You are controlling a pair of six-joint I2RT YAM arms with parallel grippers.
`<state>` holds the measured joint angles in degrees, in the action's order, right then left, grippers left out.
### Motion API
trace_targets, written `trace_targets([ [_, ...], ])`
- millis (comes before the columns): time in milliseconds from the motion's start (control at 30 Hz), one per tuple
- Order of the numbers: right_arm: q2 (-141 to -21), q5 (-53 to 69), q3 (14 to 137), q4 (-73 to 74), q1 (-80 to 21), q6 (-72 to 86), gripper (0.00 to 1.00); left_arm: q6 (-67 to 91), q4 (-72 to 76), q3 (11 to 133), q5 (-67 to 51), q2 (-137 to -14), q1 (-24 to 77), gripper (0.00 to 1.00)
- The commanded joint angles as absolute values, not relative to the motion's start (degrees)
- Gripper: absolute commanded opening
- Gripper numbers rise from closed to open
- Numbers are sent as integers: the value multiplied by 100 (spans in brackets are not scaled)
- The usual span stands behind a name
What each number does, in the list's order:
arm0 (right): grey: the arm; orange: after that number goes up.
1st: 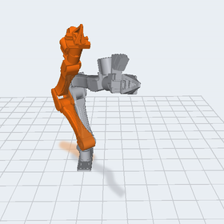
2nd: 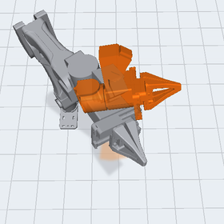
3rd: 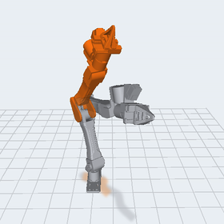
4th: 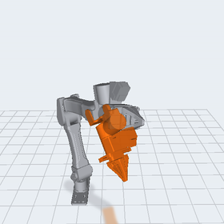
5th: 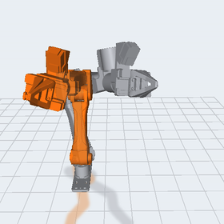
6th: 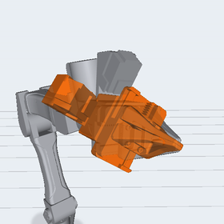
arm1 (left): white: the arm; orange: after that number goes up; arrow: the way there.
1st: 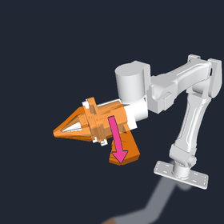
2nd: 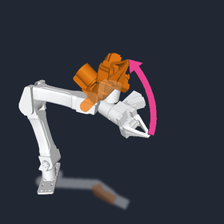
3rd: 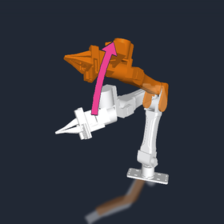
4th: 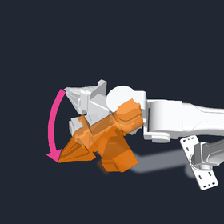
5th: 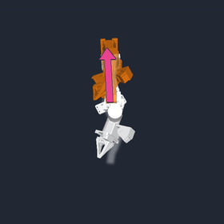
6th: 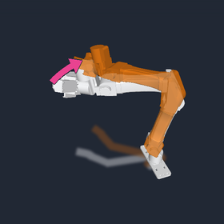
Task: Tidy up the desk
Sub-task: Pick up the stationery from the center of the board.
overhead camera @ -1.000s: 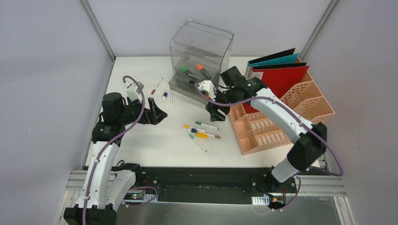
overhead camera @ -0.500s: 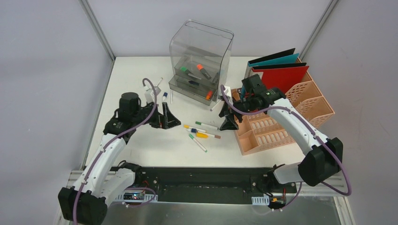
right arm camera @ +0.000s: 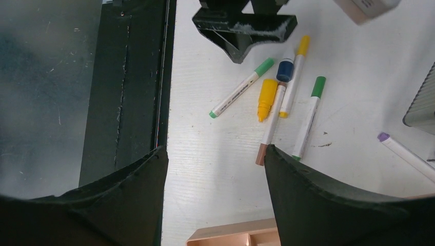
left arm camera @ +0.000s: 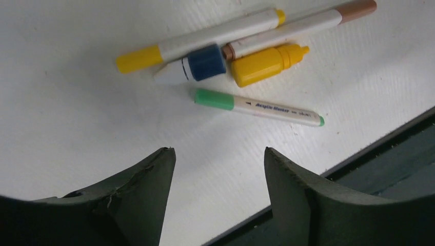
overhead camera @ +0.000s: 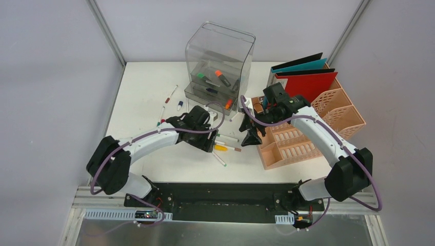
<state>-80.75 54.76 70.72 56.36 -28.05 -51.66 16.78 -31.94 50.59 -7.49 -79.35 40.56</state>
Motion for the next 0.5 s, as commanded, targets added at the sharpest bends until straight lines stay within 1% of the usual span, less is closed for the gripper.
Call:
trace_targets([
  [0,-7968,5729,7303,5748,-2816,-5481,72,750,-2842,5710,-437,-8372,4233,62],
  [33,-7976,5719,7326,5777,-2817,-5510,72,544,-2780,5761,-521,-8463,4262,59],
  [200,-8050,5708,7401,5953,-2821,-5632,72,-272,-2484,5799,-576,-8670,4302,57],
  [300,-8118,5716,7462,6108,-2821,-5752,71,-680,-2420,5847,-610,-8826,4305,54],
  [400,-8193,5726,7533,6282,-2818,-5850,71,-878,-2417,5985,-697,-9071,4307,46],
  [467,-8225,5708,7572,6342,-2821,-5877,71,-925,-2439,6068,-749,-9201,4307,42],
])
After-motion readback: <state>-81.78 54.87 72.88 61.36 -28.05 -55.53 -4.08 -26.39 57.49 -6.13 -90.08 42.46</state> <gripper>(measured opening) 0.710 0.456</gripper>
